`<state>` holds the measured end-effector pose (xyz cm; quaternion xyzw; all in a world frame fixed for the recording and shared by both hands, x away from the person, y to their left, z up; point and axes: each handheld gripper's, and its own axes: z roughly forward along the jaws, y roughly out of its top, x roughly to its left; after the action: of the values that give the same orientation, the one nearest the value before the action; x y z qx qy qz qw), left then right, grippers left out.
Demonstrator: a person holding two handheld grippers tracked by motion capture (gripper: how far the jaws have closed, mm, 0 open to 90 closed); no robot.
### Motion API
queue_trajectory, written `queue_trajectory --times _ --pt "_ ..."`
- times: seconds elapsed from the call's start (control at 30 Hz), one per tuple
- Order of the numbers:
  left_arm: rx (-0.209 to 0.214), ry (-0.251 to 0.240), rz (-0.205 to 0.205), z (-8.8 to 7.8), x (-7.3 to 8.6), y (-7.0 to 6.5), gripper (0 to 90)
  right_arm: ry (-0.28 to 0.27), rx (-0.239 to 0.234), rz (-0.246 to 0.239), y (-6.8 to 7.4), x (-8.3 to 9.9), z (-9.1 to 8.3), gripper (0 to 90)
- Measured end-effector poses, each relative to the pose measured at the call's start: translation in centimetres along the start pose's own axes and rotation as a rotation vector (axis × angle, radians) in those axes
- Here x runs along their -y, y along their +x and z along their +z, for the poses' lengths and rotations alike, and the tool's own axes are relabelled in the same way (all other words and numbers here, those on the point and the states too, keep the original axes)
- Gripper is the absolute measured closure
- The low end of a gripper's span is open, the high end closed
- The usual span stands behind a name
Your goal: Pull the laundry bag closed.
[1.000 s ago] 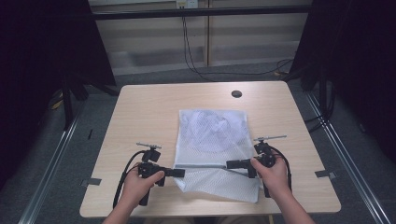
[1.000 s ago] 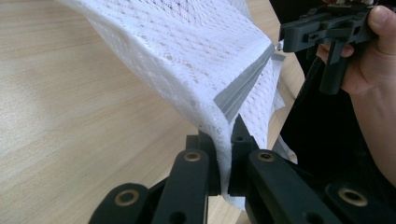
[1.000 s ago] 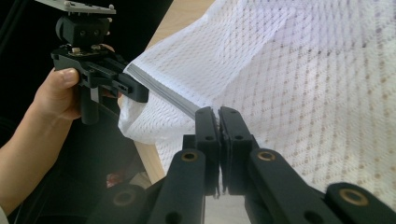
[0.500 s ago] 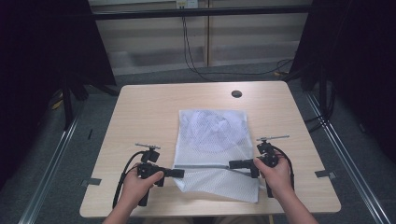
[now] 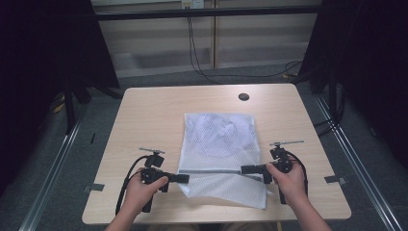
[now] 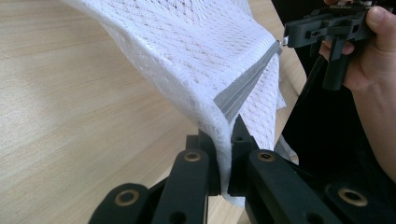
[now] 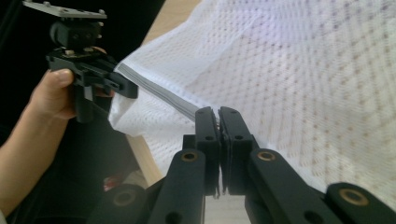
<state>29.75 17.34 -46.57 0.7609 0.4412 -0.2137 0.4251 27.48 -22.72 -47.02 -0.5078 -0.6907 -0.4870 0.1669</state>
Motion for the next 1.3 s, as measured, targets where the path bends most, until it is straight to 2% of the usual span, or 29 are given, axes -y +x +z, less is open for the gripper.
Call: queue_trajectory --times 0.13,0.27,0.43,0.47,0.8,1.2,1.3 --pt "0.002 -0.006 -0.017 -0.1 0.1 0.1 88.4 -0.003 0.007 0.009 -0.2 0.1 -0.4 87.8" --pt "-0.005 -0.001 0.002 -0.1 0.1 0.2 88.4 -0.009 0.009 0.005 -0.5 0.2 -0.7 87.8" --pt "-0.006 0.001 0.004 -0.2 0.1 0.2 88.4 -0.01 0.011 0.012 -0.6 0.4 -1.1 87.8" --pt "-0.003 -0.002 -0.01 -0.2 0.1 0.1 88.4 -0.01 0.007 0.013 -0.7 0.4 -1.1 87.8" --pt "-0.005 0.001 -0.001 -0.2 0.1 0.2 88.4 -0.025 0.02 0.022 -1.2 0.8 -2.0 87.7" --pt "-0.008 -0.006 -0.016 -0.3 0.1 0.2 88.4 -0.034 0.051 0.036 -1.9 1.3 -3.2 87.7" --pt "-0.01 -0.01 -0.017 -0.4 0.1 0.2 88.4 -0.041 0.051 0.027 -2.1 1.4 -3.5 87.7"
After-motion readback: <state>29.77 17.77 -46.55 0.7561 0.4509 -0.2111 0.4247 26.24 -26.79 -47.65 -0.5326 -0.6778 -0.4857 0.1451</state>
